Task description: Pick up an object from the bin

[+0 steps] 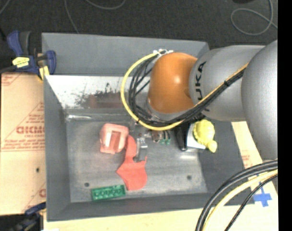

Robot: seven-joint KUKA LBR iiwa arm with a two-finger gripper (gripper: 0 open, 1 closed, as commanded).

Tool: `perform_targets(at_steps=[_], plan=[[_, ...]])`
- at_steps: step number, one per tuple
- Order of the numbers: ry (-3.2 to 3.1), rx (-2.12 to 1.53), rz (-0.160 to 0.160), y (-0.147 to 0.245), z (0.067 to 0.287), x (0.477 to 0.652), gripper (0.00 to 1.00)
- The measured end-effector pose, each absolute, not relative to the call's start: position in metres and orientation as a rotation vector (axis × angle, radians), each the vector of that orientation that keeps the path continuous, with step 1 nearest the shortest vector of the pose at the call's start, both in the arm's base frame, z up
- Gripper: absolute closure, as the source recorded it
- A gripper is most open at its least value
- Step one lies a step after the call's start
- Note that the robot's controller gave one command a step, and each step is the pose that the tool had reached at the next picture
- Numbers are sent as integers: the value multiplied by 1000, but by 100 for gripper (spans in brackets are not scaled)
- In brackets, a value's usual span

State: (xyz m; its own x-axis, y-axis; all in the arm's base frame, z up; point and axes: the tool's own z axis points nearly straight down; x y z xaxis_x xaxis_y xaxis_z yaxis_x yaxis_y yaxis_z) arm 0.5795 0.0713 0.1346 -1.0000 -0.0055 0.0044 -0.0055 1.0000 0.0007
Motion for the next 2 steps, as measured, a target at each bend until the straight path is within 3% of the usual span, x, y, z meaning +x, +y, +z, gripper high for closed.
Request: perform_targets(at_steps=[1, 2], plan=[[-3144, 6, -2, 71, 139, 581, 0], [-3136, 324, 1, 97, 104, 607, 0]])
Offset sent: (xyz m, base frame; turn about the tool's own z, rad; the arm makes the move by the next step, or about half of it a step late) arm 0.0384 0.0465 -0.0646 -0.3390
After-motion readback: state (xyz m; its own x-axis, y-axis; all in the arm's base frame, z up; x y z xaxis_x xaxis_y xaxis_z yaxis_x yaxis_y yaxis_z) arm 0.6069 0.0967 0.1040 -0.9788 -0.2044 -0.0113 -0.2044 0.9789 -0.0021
